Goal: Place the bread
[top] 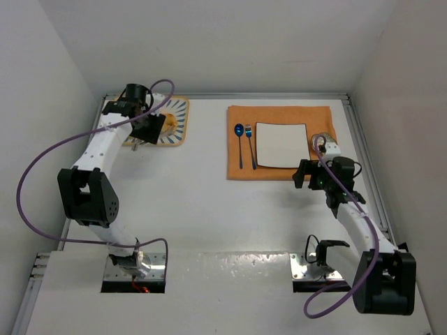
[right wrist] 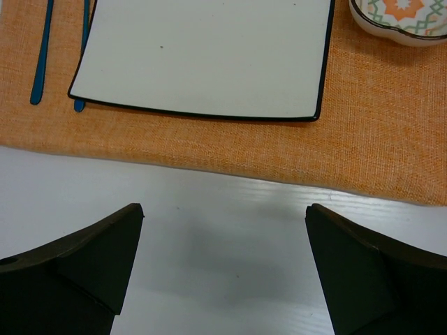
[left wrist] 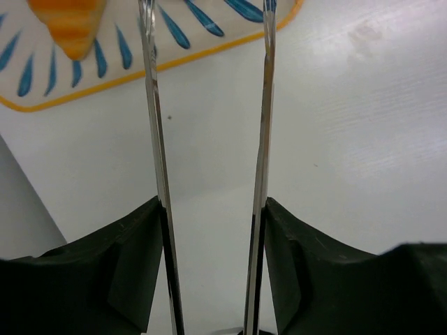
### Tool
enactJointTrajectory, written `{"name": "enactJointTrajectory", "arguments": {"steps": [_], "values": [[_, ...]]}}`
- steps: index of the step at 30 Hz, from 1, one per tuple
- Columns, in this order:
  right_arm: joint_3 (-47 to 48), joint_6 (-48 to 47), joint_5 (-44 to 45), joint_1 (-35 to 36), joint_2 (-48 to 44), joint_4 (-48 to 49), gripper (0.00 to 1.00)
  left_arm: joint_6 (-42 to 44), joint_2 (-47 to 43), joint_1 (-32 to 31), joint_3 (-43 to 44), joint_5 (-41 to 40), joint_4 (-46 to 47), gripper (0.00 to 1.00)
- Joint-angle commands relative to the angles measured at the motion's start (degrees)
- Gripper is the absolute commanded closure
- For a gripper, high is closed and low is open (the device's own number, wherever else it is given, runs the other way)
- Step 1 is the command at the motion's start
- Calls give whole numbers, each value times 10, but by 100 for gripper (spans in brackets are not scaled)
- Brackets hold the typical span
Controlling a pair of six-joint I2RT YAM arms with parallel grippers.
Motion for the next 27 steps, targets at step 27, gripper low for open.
{"name": "enactJointTrajectory", "arguments": {"steps": [27], "values": [[86, -32, 53, 80, 55, 1, 0, 43, 208, 168, 141, 29, 144, 38]]}}
